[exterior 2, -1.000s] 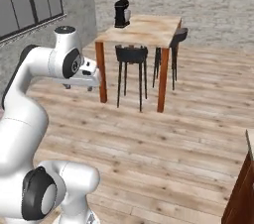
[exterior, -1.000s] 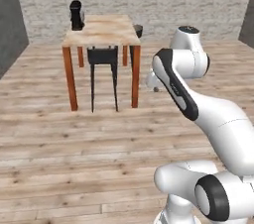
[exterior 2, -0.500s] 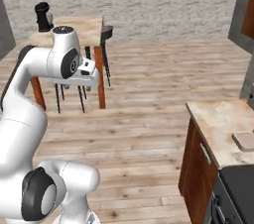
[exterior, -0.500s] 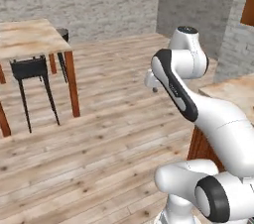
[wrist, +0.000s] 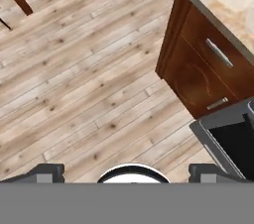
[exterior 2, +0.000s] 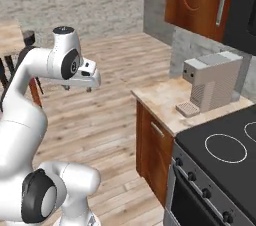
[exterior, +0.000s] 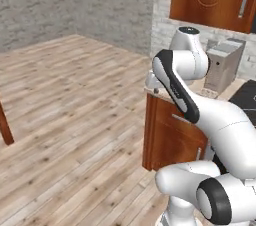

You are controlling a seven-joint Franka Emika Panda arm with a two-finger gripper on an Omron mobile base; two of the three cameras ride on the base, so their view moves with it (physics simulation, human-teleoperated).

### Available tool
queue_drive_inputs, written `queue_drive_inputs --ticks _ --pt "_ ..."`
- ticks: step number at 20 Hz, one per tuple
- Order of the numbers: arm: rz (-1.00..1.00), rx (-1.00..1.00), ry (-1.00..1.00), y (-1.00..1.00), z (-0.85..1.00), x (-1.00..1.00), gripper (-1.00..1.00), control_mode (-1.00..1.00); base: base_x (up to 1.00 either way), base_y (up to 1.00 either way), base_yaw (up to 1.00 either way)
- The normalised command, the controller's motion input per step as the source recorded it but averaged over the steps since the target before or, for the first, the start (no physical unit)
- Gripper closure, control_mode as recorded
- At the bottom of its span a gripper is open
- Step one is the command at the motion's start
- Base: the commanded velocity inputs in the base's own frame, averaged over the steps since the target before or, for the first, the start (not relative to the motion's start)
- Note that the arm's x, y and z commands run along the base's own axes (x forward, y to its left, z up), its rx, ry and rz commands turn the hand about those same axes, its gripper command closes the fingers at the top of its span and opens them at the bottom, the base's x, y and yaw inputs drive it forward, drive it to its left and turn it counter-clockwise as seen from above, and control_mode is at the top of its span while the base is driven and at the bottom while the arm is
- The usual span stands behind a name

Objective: Navigate to the coffee machine.

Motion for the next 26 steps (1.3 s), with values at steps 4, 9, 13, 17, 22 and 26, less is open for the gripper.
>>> queue_drive_inputs --ticks 4,9,13,17,22,26 --pt "0.00 0.00 0.00 0.00 0.00 0.00 -1.00 1.00 0.07 0.00 -0.64" --pt "0.00 0.00 0.00 0.00 0.00 0.00 -1.00 1.00 0.18 0.00 -0.64" --pt "0.00 0.00 0.00 0.00 0.00 0.00 -1.00 1.00 0.55 0.30 -0.56" --pt "0.00 0.00 0.00 0.00 0.00 0.00 -1.00 1.00 0.68 0.50 -0.40" --pt "0.00 0.00 0.00 0.00 0.00 0.00 -1.00 1.00 0.64 0.55 -0.31" --pt "0.00 0.00 0.00 0.00 0.00 0.00 -1.00 1.00 0.51 0.30 -0.27"
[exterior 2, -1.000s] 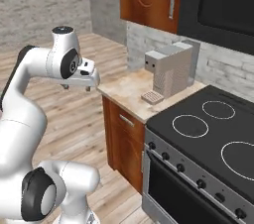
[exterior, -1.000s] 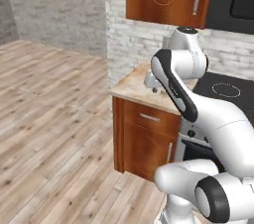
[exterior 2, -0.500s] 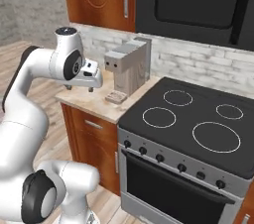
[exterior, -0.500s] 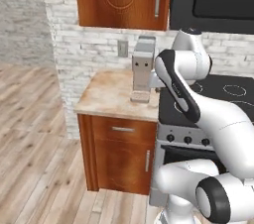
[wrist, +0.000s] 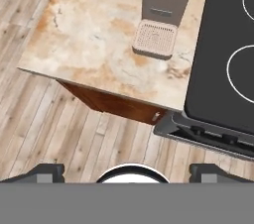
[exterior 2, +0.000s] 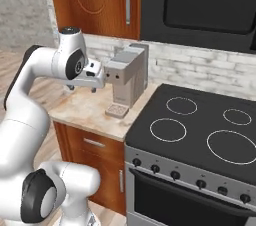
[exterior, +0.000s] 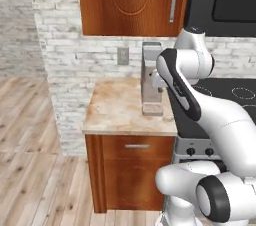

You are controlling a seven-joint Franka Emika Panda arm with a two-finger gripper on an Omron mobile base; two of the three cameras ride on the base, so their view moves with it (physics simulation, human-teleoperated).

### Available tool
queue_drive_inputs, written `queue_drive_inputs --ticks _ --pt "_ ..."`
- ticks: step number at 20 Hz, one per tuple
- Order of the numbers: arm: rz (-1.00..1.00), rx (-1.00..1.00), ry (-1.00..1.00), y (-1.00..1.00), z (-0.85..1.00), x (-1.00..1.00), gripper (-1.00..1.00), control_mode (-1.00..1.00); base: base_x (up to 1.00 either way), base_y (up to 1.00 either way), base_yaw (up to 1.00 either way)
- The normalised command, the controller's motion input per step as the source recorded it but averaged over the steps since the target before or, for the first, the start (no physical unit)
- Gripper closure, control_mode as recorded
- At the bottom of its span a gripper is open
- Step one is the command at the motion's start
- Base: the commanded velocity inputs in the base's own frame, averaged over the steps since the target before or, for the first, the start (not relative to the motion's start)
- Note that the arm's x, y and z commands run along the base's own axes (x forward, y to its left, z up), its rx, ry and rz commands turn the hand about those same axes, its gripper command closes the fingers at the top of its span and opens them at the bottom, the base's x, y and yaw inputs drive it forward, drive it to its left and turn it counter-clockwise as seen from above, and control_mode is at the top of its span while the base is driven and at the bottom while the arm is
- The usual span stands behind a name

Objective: Navigate to the coffee machine.

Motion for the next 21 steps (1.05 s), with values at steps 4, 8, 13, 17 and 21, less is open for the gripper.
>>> queue_drive_inputs --ticks 4,8,13,17,21 --pt "0.00 0.00 0.00 0.00 0.00 0.00 -1.00 1.00 0.55 0.32 -0.28" --pt "0.00 0.00 0.00 0.00 0.00 0.00 -1.00 1.00 0.44 0.38 -0.26" --pt "0.00 0.00 0.00 0.00 0.00 0.00 -1.00 1.00 0.42 0.43 -0.22" --pt "0.00 0.00 0.00 0.00 0.00 0.00 -1.00 1.00 0.27 0.04 -0.14" --pt "0.00 0.00 0.00 0.00 0.00 0.00 -1.00 1.00 0.34 0.01 -0.12"
